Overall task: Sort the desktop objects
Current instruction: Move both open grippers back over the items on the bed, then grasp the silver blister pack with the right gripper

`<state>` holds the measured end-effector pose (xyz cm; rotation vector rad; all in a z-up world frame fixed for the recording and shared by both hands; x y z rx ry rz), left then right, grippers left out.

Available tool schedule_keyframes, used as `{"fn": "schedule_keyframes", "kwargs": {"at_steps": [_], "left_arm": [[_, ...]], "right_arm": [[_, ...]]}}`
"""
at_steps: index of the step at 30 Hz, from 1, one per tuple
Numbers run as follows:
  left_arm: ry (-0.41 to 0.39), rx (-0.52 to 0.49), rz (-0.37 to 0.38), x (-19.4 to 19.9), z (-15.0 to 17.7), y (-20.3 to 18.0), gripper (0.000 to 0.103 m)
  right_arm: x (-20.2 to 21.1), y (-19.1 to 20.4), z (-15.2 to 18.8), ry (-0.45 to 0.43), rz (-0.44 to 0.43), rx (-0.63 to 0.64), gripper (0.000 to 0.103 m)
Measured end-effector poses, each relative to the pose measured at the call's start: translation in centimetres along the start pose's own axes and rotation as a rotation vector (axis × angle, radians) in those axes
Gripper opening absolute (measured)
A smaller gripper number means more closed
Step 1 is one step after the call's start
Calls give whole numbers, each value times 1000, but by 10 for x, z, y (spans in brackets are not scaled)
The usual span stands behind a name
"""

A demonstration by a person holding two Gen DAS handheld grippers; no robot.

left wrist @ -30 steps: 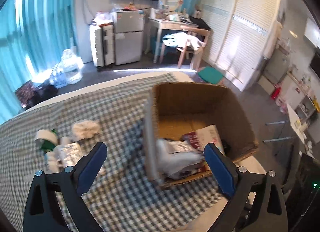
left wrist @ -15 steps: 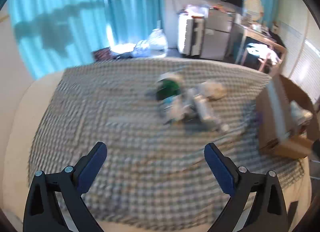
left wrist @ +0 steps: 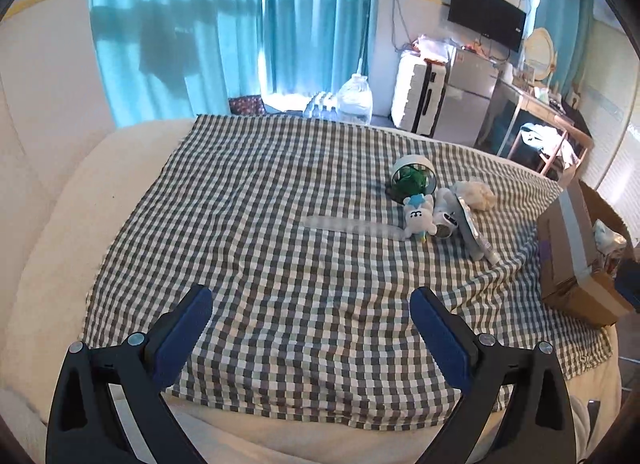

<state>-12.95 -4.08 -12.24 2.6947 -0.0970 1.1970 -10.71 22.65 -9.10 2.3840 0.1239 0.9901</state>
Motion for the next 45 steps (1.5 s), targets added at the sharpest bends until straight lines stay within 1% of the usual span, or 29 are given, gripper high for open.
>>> {"fn": "schedule_keyframes", "kwargs": {"at_steps": [4, 8, 15, 20, 23, 26, 30, 32, 33, 37, 39, 41, 42, 43, 44, 45], "left_arm": [[-25, -8, 10, 0, 1, 3, 102], [-26, -18, 22, -12, -2, 4, 102], [-26, -50, 43, -55, -17, 1, 102], [-19, -123, 53, -103, -37, -12, 102], [-22, -167, 110, -136, -45, -28, 102], [-21, -237, 128, -170, -50, -39, 102], [4, -328, 148, -214, -52, -51, 102], [5, -354, 181, -226, -54, -56, 102], [1, -377, 226, -233, -57, -63, 102], [-5, -468, 285, -251, -65, -76, 102], [7, -516, 327, -258, -62, -83, 102], [43, -550, 345, -265, -55, -85, 102], [73, -578, 346, -271, -49, -87, 102], [85, -598, 342, -274, -45, -88, 102], [84, -609, 340, -276, -42, -89, 102], [68, -598, 347, -275, -41, -89, 102]], "right_arm": [[-9, 8, 3, 15, 5, 11, 65], [-23, 10, 2, 35, 9, 13, 65], [-70, -3, -6, 98, 37, 5, 65], [-120, -20, -21, 138, 70, -12, 65], [-151, -32, -33, 155, 93, -24, 65], [-179, -48, -41, 175, 126, -36, 65], [-210, -69, -46, 206, 159, -50, 65], [-223, -77, -47, 222, 164, -58, 65], [-229, -81, -47, 230, 165, -63, 65], [-247, -86, -48, 252, 156, -78, 65], [-254, -87, -48, 260, 149, -82, 65], [-262, -88, -47, 276, 147, -90, 65], [-266, -89, -46, 284, 142, -100, 65], [-268, -89, -45, 288, 130, -115, 65], [-271, -90, -45, 293, 100, -147, 65], [-271, -90, -45, 298, 84, -168, 65]]}}
Point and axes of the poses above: each gripper's, at about its wrist camera, not at the fingertips, and x roughly against the way its jaws point, y to its left, z to its underside, the point moved 9 cm from there along -x, roughly the way its jaws point, and after that the axes turned 15 degrees about -x, right-handed, at the moved point
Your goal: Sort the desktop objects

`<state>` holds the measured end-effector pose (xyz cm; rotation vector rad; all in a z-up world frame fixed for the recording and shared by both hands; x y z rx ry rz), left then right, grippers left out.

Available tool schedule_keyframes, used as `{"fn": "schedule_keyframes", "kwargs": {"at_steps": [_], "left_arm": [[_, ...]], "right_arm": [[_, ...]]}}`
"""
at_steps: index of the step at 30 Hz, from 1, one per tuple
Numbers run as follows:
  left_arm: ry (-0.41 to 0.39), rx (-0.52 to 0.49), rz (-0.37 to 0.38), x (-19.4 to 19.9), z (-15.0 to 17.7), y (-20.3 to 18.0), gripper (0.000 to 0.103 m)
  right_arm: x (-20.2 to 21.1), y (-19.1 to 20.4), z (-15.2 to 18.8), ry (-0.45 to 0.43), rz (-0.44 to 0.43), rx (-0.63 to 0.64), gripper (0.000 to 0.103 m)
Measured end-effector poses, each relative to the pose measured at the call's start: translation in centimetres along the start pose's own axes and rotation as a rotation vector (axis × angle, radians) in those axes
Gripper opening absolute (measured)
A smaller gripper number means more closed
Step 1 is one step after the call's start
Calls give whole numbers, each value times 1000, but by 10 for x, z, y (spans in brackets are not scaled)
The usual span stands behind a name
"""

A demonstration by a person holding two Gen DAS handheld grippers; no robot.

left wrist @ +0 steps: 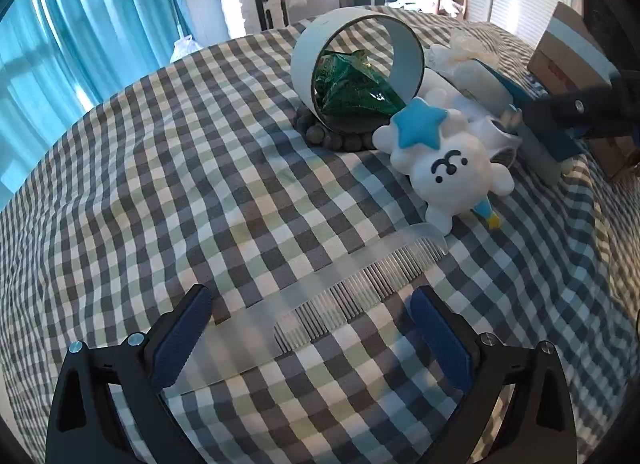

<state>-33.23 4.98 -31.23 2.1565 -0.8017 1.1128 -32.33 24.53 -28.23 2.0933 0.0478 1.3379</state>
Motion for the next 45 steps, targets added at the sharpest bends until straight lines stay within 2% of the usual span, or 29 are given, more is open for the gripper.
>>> {"fn": "schedule_keyframes", "kwargs": {"at_steps": [3, 7, 8, 10, 12, 14, 16, 20, 21, 22, 24, 25, 27, 28, 32, 35, 37, 40, 45], "left_arm": [[-20, 43, 26, -3, 1, 2, 102], [-36, 10, 26, -7, -2, 2, 103], [-35, 5, 31, -7, -3, 4, 103], [-27, -1, 50, -6, -3, 5, 100], [-28, 2, 64, -10, -6, 8, 90], [-33, 9, 72, -5, -4, 8, 80], [-34, 9, 74, 1, -2, 11, 70], [-34, 16, 77, 6, 2, 15, 49], [-34, 26, 76, 8, 1, 17, 42], [-33, 32, 74, 9, 1, 19, 39], [-32, 34, 65, 11, -2, 24, 31], [-31, 35, 61, 13, -4, 25, 30], [-46, 37, 53, 18, -11, 25, 13], [-49, 46, 43, 21, -13, 27, 11], [-26, 137, 89, 28, -6, 33, 11], [14, 164, 29, 30, 0, 39, 9], [76, 176, -66, 30, 17, 48, 8], [127, 241, -22, 24, 34, 57, 8], [113, 263, 16, 31, 47, 56, 2]], "right_arm": [[-3, 1, 0, 22, -33, -15, 65], [-4, 0, 1, 48, -62, -53, 65], [-2, -1, 2, 46, -62, -56, 63], [0, 0, 5, 38, -61, -41, 51], [3, 0, 6, 21, -38, -19, 48], [7, -1, 4, -2, -3, 23, 41], [9, 2, 3, -24, 29, 66, 24], [12, 2, 5, -35, 68, 90, 18], [13, 2, 6, -35, 63, 86, 14], [15, 0, 5, -40, 64, 79, 8], [22, -4, 5, -57, 57, 70, 8], [24, -3, 5, -61, 49, 68, 8], [27, -3, 6, -63, 46, 69, 8], [29, -1, 6, -68, 48, 72, 8], [36, 4, 8, -73, 50, 84, 8], [40, 10, 16, -70, 33, 84, 8], [44, 11, 20, -69, 32, 92, 8], [47, 15, 24, -66, 5, 84, 8], [46, 14, 27, -73, 14, 98, 8]]}}
Point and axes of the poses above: each gripper's, at about its wrist camera, not at the fingertips, and x roughly against the way its jaws point, y to its left, z to its underside, the point moved 9 cm from there along -x, roughly the way its jaws point, and after that the axes turned 15 degrees about -x, right-handed, at the moved point
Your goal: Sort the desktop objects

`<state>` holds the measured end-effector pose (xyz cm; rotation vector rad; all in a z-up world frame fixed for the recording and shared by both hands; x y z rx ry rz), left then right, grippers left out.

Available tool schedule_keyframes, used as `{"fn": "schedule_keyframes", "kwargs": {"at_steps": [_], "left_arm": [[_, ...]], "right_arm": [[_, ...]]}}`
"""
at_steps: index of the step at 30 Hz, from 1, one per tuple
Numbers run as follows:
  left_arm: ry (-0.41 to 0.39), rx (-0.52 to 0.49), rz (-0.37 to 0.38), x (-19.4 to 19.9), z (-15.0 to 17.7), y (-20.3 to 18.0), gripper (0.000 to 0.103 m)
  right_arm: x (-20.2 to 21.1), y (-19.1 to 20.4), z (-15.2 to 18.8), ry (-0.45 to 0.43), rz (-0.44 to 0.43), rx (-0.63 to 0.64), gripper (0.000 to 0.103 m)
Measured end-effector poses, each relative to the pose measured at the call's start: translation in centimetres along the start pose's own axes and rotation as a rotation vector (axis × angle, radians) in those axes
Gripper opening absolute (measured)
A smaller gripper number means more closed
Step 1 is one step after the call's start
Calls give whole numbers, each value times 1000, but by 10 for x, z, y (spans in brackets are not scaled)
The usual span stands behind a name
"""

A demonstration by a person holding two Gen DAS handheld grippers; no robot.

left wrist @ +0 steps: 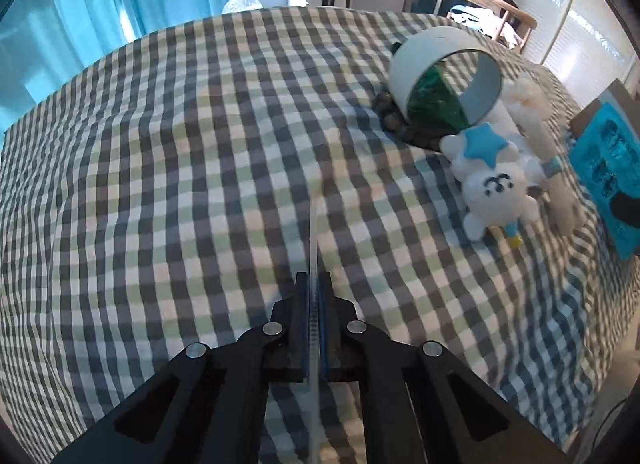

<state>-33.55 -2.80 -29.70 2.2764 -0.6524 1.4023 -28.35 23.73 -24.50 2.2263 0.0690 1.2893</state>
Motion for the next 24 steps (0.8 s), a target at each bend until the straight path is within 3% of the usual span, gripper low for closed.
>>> {"fn": "schedule_keyframes", "kwargs": {"at_steps": [2, 8, 16, 24], "left_arm": [[4, -4, -26, 4, 2, -5, 2], [-34, 100, 7, 25, 12, -32, 2], [-225, 142, 103, 122, -5, -72, 2], [-319, 116, 89, 211, -21, -122, 2]], "right_arm": [[1, 1, 1, -4, 0, 2, 8], [6, 1, 11, 6, 1, -2, 8], [42, 20, 29, -2, -18, 35, 8], [112, 45, 40, -88, -57, 72, 8]]}}
Point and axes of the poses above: each gripper's, at about its wrist camera, not at the fingertips, and x roughly against the way its jaws point, y to its left, z to its underside, the point moved 9 cm from there along -x, roughly the way its jaws point, and after that the axes turned 15 degrees about -x, right-handed, at the moved point
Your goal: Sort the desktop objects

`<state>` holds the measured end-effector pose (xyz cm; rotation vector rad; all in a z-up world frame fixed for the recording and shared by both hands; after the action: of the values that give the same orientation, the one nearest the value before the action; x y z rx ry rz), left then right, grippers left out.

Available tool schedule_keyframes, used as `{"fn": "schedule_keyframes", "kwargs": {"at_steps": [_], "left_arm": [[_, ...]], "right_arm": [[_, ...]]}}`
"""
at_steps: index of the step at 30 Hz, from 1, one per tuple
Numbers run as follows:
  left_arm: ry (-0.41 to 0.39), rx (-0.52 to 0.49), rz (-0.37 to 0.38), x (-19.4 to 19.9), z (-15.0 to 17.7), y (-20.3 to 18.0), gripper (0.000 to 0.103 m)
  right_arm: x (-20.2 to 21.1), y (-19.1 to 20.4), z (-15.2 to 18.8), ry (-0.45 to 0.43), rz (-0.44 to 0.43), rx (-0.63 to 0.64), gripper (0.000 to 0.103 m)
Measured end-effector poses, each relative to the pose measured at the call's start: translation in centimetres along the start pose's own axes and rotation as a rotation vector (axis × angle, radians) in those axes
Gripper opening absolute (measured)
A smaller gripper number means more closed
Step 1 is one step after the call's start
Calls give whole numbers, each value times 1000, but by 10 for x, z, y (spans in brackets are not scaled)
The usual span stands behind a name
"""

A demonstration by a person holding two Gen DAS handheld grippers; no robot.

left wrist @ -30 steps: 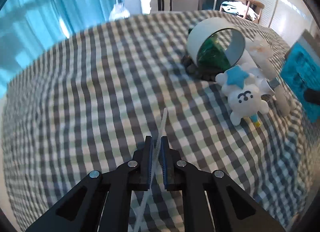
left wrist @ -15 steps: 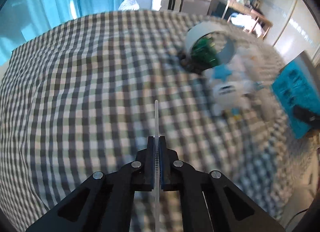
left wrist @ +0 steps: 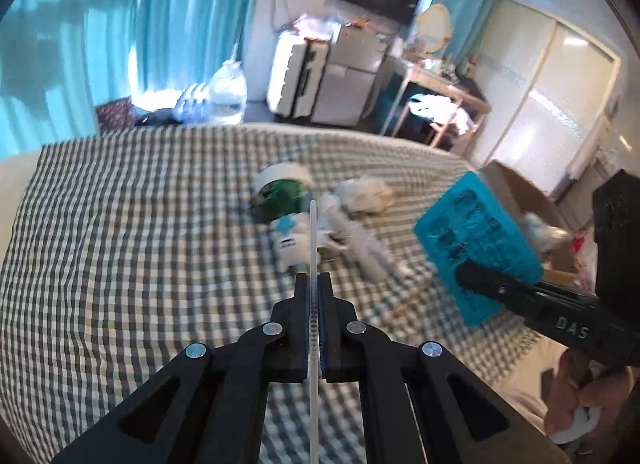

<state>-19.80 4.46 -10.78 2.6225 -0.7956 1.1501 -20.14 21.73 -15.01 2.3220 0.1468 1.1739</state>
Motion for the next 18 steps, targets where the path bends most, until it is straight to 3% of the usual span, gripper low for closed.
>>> {"fn": "schedule_keyframes", "kwargs": {"at_steps": [4, 11, 18], "left_arm": [[-41, -62, -20, 32, -22, -28, 2], [-130, -131, 28, 72, -71, -80, 2], [-160, -233, 104, 56, -110, -155, 3]], "right_arm": [[41, 10, -2, -46, -36, -2, 8], [102, 0, -19, -123, -30, 4, 8], [142, -53, -39, -177, 26, -21, 8]]}}
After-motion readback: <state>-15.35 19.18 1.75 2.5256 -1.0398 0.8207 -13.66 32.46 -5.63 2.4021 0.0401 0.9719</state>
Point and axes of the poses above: each gripper's, at about its wrist camera, not at the fingertips, and x roughly against the way its jaws point, y to its left, z to its underside, the point moved 9 cm from there along -x, roughly the way its jaws point, and after that the axes turned 15 degrees about -x, right-handed, at the moved point
